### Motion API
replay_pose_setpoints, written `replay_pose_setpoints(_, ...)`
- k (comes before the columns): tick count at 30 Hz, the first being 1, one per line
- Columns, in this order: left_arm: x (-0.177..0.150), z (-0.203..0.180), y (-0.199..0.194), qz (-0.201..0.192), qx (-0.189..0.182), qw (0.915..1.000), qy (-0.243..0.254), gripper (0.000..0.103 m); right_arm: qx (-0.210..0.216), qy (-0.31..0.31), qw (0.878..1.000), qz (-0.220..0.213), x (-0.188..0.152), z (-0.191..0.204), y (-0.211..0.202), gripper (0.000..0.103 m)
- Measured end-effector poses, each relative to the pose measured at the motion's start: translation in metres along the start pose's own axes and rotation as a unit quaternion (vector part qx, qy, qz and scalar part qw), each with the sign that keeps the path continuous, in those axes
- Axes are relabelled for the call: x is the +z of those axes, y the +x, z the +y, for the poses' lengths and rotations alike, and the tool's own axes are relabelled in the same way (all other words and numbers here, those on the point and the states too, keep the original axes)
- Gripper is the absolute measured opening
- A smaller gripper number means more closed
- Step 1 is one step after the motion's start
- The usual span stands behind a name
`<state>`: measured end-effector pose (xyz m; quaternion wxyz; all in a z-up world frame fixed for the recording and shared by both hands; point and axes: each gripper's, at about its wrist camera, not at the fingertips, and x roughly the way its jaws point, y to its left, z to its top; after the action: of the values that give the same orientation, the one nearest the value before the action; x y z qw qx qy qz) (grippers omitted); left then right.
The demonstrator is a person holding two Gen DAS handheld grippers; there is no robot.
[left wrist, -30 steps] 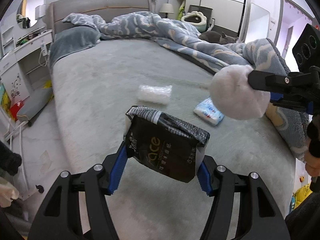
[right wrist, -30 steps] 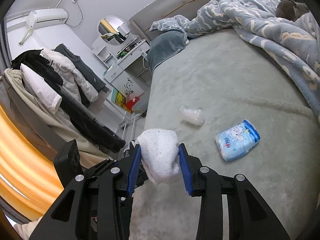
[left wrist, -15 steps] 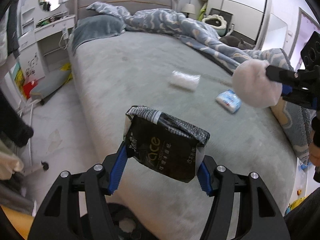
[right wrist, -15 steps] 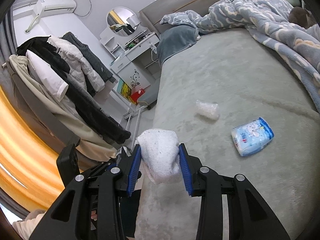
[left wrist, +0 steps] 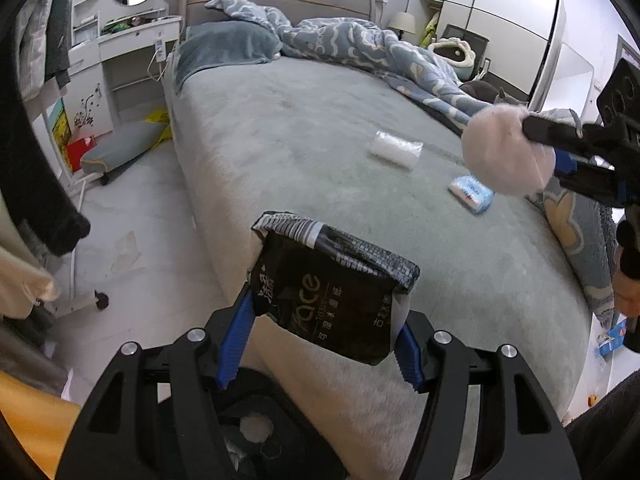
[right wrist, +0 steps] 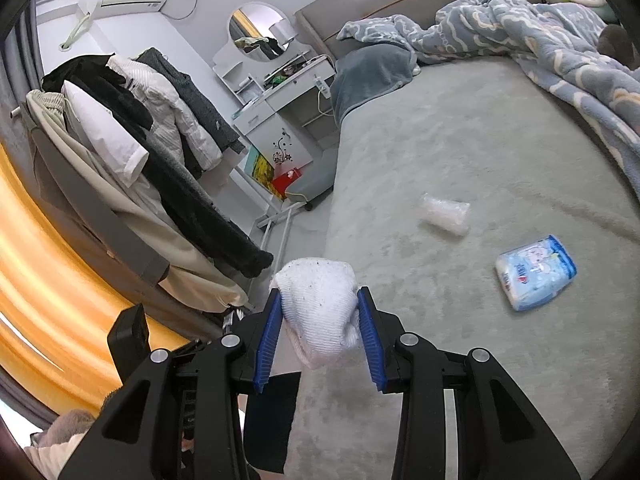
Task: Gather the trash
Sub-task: 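Carry the black packet and white ball with both tools over the green bin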
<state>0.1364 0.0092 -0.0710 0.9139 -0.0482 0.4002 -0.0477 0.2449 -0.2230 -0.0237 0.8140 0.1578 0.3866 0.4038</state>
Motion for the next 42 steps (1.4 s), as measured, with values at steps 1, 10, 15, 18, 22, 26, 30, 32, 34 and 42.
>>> replay_pose_setpoints(1, -0.004, 0.002, -0.002, 0.002, 0.003, 1.0000, -0.004, 0.065, 0.002, -0.001, 1.000, 0.002, 0.000, 0.002, 0.002, 0.039)
replay_pose_setpoints(10, -0.028, 0.022, -0.005, 0.025, 0.028, 0.9989, -0.027, 0.065, 0.017, -0.032, 0.999, 0.021, -0.005, 0.034, 0.021, 0.039)
replay_pose_setpoints(15, -0.040, 0.035, 0.002, 0.048, 0.044, 0.9972, -0.038, 0.065, 0.019, -0.043, 0.998, 0.035, -0.008, 0.043, 0.034, 0.039)
replay_pose_setpoints(18, -0.046, 0.042, 0.006, 0.064, 0.051, 0.9958, -0.042, 0.065, 0.015, -0.038, 0.998, 0.044, -0.010, 0.040, 0.041, 0.039)
replay_pose_setpoints(22, -0.057, 0.050, 0.011, 0.090, 0.052, 0.9929, -0.058, 0.065, 0.015, -0.041, 0.998, 0.054, -0.012, 0.044, 0.050, 0.039)
replay_pose_setpoints(26, -0.068, 0.053, 0.014, 0.106, 0.054, 0.9907, -0.065, 0.065, 0.019, -0.044, 0.997, 0.059, -0.014, 0.050, 0.056, 0.039)
replay_pose_setpoints(30, -0.079, 0.056, 0.019, 0.118, 0.057, 0.9885, -0.074, 0.065, 0.021, -0.054, 0.996, 0.073, -0.019, 0.059, 0.064, 0.039)
replay_pose_setpoints(32, -0.085, 0.059, 0.025, 0.131, 0.066, 0.9866, -0.072, 0.065, 0.023, -0.059, 0.995, 0.078, -0.020, 0.065, 0.068, 0.039)
replay_pose_setpoints(34, -0.091, 0.064, 0.030, 0.141, 0.070, 0.9844, -0.078, 0.065, 0.028, -0.062, 0.994, 0.084, -0.023, 0.071, 0.072, 0.039)
replay_pose_setpoints(42, -0.117, 0.081, 0.054, 0.207, 0.069, 0.9707, -0.101, 0.066, 0.046, -0.060, 0.987, 0.141, -0.044, 0.088, 0.103, 0.039)
